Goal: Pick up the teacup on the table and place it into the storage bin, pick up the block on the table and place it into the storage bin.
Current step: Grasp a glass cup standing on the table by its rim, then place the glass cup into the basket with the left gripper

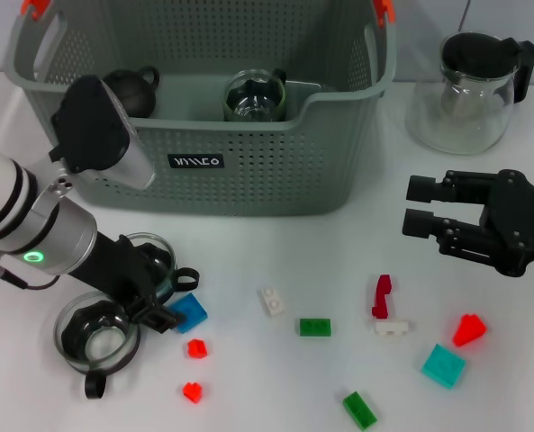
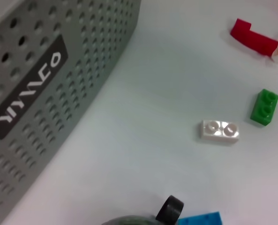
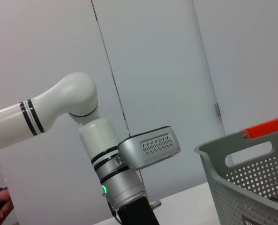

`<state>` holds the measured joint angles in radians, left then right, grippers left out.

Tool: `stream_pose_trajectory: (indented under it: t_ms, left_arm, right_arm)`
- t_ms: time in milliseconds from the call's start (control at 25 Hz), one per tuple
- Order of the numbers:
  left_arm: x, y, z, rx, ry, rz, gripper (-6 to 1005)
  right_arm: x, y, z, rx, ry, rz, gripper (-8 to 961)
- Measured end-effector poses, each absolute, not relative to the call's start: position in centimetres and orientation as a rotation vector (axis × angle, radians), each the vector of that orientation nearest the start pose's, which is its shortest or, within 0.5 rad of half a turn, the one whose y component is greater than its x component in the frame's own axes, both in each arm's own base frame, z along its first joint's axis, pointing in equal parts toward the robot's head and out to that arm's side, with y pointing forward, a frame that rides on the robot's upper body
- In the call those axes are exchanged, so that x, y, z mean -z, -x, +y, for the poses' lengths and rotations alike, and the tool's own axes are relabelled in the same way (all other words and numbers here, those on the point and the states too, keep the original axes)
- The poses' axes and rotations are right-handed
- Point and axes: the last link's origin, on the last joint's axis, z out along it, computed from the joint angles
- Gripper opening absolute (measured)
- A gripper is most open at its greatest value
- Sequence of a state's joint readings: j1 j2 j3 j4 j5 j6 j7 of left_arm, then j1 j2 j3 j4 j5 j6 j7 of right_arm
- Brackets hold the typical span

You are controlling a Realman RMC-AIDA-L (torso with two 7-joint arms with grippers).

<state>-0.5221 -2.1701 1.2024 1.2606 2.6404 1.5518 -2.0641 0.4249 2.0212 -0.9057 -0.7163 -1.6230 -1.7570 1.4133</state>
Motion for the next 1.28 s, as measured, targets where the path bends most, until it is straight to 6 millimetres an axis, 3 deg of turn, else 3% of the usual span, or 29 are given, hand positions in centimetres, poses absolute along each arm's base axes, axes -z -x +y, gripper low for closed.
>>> stream_pose_trajectory:
  t_ms: [200,360,640,840,920,1080,1280]
  left_arm:
    - [1.3,22.6,33.7,-0.534,2.769,-0.641,699]
    - [1.5,22.9,34.0,-0.562,2.724,-0.643,516]
    - [1.3,22.7,34.1,-0.542,2.712,-0.650,299]
    - [0.6,22.4,33.9,-0.533,2.726,-0.655,63]
    - [0.1,22.3,33.6,-0.514,2.757,-0.665,55]
    - [-1.5,21.9,33.0,-0.376,2.851,-0.683,40]
    - [-4.5,21.8,31.9,-0.005,3.009,-0.700,40]
  right_arm:
    - [-3.0,-23.8,30.2,-1.075,2.766,0.503,494]
    - [-3.0,-23.8,30.2,-1.075,2.765,0.503,493]
    - [-3.1,-23.8,30.2,-1.076,2.764,0.503,492]
    - [-3.1,-23.8,30.2,-1.076,2.763,0.502,491]
    - [-3.1,-23.8,30.2,-1.076,2.763,0.502,490]
    - [-3.1,-23.9,30.2,-1.074,2.764,0.502,491]
    - [-3.1,-23.9,30.2,-1.072,2.764,0.505,493]
